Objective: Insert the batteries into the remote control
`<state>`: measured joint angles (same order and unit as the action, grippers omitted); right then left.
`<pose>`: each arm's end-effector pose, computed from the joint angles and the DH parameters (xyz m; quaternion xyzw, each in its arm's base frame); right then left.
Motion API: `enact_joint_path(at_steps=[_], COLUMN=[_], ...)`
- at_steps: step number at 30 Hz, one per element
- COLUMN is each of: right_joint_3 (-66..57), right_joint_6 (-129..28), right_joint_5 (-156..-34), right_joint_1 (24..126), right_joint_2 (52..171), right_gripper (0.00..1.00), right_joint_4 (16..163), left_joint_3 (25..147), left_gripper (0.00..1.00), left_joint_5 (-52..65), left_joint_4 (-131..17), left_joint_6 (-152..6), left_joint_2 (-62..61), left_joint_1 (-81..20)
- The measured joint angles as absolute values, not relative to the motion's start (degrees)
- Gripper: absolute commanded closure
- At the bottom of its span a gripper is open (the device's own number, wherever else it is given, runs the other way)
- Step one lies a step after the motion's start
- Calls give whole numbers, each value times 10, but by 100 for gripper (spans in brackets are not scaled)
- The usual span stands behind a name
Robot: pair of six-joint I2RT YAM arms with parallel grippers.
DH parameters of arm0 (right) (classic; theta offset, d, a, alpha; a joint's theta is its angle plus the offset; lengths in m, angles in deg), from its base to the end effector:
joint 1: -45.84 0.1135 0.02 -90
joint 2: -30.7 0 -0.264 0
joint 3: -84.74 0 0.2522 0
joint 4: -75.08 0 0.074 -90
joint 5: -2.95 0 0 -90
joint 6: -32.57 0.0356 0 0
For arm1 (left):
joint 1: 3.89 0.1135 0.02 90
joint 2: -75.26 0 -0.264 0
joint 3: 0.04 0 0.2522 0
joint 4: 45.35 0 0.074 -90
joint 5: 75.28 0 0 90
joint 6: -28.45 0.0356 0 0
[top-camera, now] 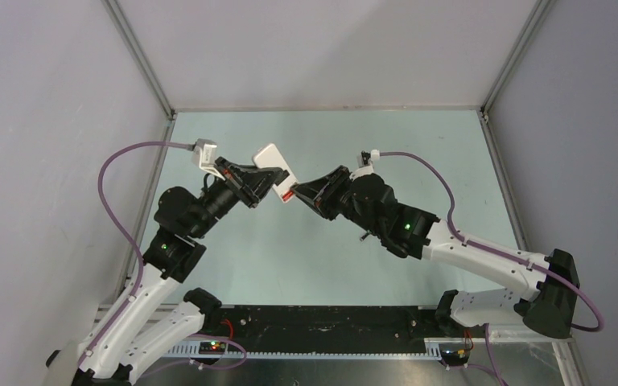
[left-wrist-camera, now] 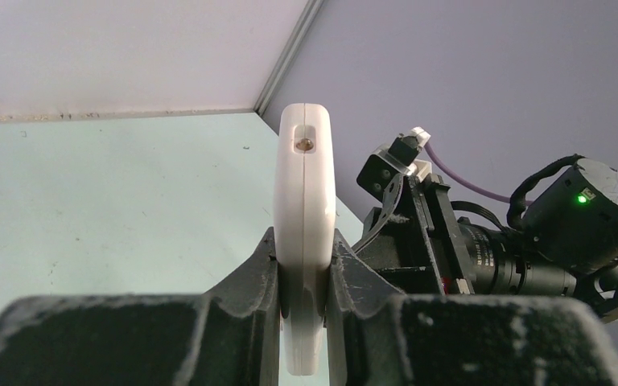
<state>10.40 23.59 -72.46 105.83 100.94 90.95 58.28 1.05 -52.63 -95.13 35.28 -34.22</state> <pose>0.1520 0.2453 0.3579 0.2192 0.7421 0.5570 0.3017 0.1370 -0.0899 0.3833 0.0739 0.6335 -0.4698 0.6103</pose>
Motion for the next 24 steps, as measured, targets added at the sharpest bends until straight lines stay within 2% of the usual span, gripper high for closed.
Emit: enact_joint_path(at_steps=[1, 2, 3, 5, 9, 14, 24], right_joint_3=[104, 104, 104, 104, 104, 104, 103], right_joint_6=[236, 236, 236, 236, 228, 210, 210], right_joint_5=[-729, -735, -741, -751, -764, -771, -786], right_joint_1=[1056, 1052, 1050, 1044, 1034, 1026, 1002], right_joint_2=[1010, 1010, 1010, 1010, 1011, 1002, 978], right_gripper=[79, 75, 63, 48, 29, 24, 28], right_joint_4=[908, 907, 906, 907, 913, 932, 950], left_joint_3=[583, 583, 581, 576, 572, 572, 570], left_gripper=[100, 100, 100, 100, 100, 100, 100], left_joint_5=[11, 11, 11, 12, 20, 34, 57], left_joint_4=[-525, -524, -522, -515, -502, -504, -543], left_joint_6=[-951, -951, -951, -951, -950, -944, -940], left_joint_2=[353, 353, 353, 353, 353, 355, 321], left_joint_1=[-342, -342, -342, -342, -342, -342, -343])
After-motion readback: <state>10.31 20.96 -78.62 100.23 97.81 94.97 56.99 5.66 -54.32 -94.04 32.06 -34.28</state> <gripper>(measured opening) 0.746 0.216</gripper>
